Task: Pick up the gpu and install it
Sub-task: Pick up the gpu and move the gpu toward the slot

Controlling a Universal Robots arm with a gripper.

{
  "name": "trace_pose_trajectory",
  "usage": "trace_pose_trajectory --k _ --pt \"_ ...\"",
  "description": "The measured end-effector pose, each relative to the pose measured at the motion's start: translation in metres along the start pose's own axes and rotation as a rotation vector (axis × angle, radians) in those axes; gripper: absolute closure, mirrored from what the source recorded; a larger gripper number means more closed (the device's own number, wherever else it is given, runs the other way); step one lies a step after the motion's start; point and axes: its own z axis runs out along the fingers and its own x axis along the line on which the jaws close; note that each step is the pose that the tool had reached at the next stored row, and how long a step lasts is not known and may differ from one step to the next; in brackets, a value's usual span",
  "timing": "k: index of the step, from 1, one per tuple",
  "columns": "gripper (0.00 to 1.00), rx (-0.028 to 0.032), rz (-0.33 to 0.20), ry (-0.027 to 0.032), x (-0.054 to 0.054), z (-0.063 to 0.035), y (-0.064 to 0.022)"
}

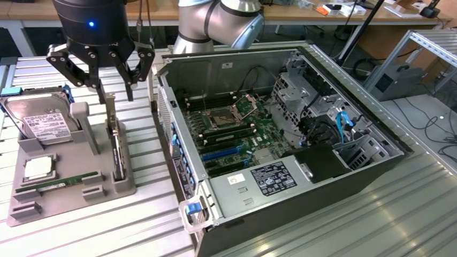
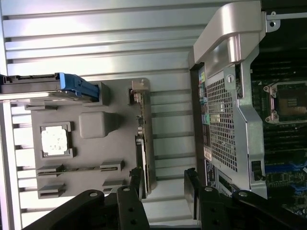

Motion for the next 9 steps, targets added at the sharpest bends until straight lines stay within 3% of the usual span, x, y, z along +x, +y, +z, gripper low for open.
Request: trace_pose_trajectory --k 5,6,7,8,9 --pt "0.52 -0.0001 0.0 0.0 0.0001 0.0028 -0.0001" --pt "0.52 0.0026 0.0 -0.0002 0.0 0.0035 -0.0002" --pt "0.52 0.0139 -0.001 -0.0011 0.0001 0.0038 -0.0002" --pt "0.52 0.0331 -0.001 -0.0025 0.0001 0.0041 -0.0002" --pt "0.52 0.0465 -0.002 -0.0037 0.0001 0.0045 -0.0002"
